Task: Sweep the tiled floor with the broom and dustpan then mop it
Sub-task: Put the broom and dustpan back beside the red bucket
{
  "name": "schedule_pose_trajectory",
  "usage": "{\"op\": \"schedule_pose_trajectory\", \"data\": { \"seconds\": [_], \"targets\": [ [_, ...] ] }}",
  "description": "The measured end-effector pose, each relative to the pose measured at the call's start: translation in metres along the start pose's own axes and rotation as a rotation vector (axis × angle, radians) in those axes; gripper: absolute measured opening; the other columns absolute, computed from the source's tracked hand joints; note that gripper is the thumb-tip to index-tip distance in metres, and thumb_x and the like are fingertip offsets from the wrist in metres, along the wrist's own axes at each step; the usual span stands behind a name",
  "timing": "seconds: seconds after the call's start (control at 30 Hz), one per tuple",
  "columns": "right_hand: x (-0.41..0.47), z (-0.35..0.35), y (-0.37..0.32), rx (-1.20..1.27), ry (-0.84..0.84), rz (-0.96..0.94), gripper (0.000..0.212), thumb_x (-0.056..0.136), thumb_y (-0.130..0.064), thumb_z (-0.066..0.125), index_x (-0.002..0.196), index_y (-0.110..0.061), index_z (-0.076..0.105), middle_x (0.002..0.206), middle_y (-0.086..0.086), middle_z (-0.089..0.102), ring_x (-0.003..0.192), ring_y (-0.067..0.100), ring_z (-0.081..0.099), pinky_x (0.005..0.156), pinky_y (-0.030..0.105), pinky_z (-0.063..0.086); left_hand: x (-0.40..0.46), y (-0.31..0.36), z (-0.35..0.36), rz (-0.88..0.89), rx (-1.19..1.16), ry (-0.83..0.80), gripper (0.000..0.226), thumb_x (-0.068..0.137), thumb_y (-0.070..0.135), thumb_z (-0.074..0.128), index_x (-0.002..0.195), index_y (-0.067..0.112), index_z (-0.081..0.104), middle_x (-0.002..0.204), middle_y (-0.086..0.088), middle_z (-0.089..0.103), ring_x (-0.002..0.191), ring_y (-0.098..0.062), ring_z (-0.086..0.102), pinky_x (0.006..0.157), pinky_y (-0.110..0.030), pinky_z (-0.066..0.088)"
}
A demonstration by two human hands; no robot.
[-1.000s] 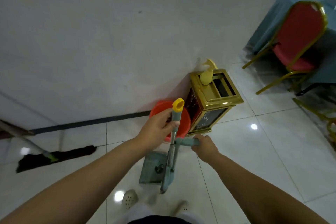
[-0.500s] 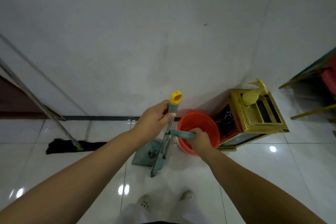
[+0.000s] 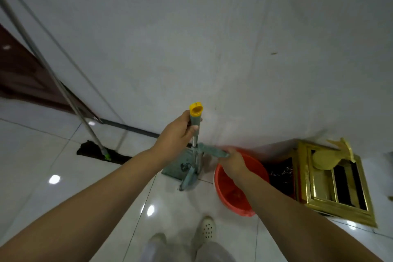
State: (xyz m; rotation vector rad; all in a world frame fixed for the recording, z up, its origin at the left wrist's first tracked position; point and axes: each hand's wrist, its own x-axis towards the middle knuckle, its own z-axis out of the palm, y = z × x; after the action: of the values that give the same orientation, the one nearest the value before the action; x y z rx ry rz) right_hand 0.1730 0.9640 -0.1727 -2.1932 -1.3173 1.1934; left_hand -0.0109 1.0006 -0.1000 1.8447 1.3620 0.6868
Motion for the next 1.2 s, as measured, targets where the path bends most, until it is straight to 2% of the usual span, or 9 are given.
{"op": "schedule_pose_trajectory", "data": {
  "seconds": [0.23,0.43,0.57,0.8,0.9,0.97,1.03,1.1,1.2],
  "targets": [
    [0.032,-0.015,-0.002,-0.003,-0.072,-0.016,0.033,0.089,-0.006,0.053,0.121,-0.002,0.058,0.113,0.016,0.065,0.088,0.017,0.054,0.07,0.018,0.037,0.02,0.004,0.011,-0.092,-0.073,0.114,0.019,0.097,0.016,0.043,0.115,0.021,0.048,0.114,0.011,0.056,0.107,-0.013,0.057,0.091,-0.032,0.046],
    [0.041,-0.02,-0.009,0.076,-0.079,-0.002,0.038,0.091,-0.01,0.052,0.129,-0.003,0.055,0.122,0.015,0.061,0.109,0.026,0.057,0.082,0.023,0.042,0.028,0.012,0.011,-0.141,-0.143,0.206,0.026,0.099,0.01,0.04,0.125,0.008,0.045,0.115,0.007,0.055,0.11,-0.015,0.054,0.095,-0.029,0.042],
    [0.047,-0.031,-0.009,0.136,-0.088,0.007,0.04,0.091,-0.007,0.054,0.13,-0.004,0.054,0.099,0.007,0.057,0.085,0.018,0.055,0.071,0.023,0.041,0.038,0.016,0.011,-0.141,-0.127,0.196,0.026,0.099,0.009,0.039,0.124,0.008,0.045,0.115,0.007,0.055,0.108,-0.013,0.054,0.092,-0.025,0.041],
    [0.047,-0.036,0.008,0.123,-0.102,0.055,0.046,0.092,-0.01,0.052,0.138,-0.006,0.046,0.124,0.015,0.057,0.092,0.017,0.051,0.076,0.024,0.043,0.037,0.019,0.033,-0.158,-0.138,0.152,0.018,0.098,0.011,0.04,0.116,0.014,0.045,0.115,0.008,0.054,0.107,-0.011,0.053,0.091,-0.027,0.041],
    [0.047,-0.041,0.011,0.17,-0.109,0.101,0.057,0.093,-0.01,0.053,0.146,-0.007,0.033,0.127,0.016,0.053,0.093,0.018,0.05,0.075,0.024,0.041,0.038,0.023,0.036,-0.175,-0.123,0.169,0.018,0.098,0.017,0.04,0.115,0.018,0.045,0.115,0.007,0.057,0.104,-0.014,0.056,0.09,-0.032,0.045],
    [0.045,-0.043,0.012,0.19,-0.12,0.155,0.061,0.094,-0.013,0.054,0.147,-0.005,0.026,0.12,0.015,0.052,0.096,0.02,0.049,0.077,0.026,0.04,0.039,0.024,0.038,-0.204,-0.098,0.175,0.021,0.098,0.019,0.041,0.119,0.016,0.046,0.116,-0.003,0.061,0.104,-0.022,0.059,0.091,-0.04,0.049],
    [0.039,-0.047,0.013,0.187,-0.115,0.202,0.056,0.095,-0.015,0.053,0.144,-0.002,0.029,0.11,0.012,0.051,0.096,0.022,0.05,0.077,0.028,0.039,0.038,0.026,0.04,-0.224,-0.08,0.17,0.027,0.098,0.02,0.042,0.124,0.016,0.045,0.116,-0.004,0.061,0.104,-0.02,0.058,0.089,-0.037,0.049],
    [0.029,-0.051,0.016,0.167,-0.095,0.215,0.05,0.094,-0.014,0.053,0.139,0.001,0.036,0.119,0.018,0.054,0.108,0.03,0.054,0.082,0.031,0.041,0.035,0.027,0.041,-0.227,-0.092,0.155,0.034,0.097,0.021,0.044,0.131,0.017,0.042,0.118,0.004,0.057,0.109,-0.016,0.056,0.09,-0.03,0.044],
    [0.013,-0.058,0.022,0.171,-0.06,0.201,0.041,0.092,-0.013,0.055,0.13,0.001,0.048,0.128,0.02,0.055,0.118,0.034,0.053,0.094,0.036,0.044,0.024,0.029,0.042,-0.226,-0.114,0.136,0.045,0.096,0.02,0.047,0.139,0.017,0.035,0.134,0.0,0.05,0.125,-0.015,0.047,0.102,-0.032,0.04]
  ]
}}
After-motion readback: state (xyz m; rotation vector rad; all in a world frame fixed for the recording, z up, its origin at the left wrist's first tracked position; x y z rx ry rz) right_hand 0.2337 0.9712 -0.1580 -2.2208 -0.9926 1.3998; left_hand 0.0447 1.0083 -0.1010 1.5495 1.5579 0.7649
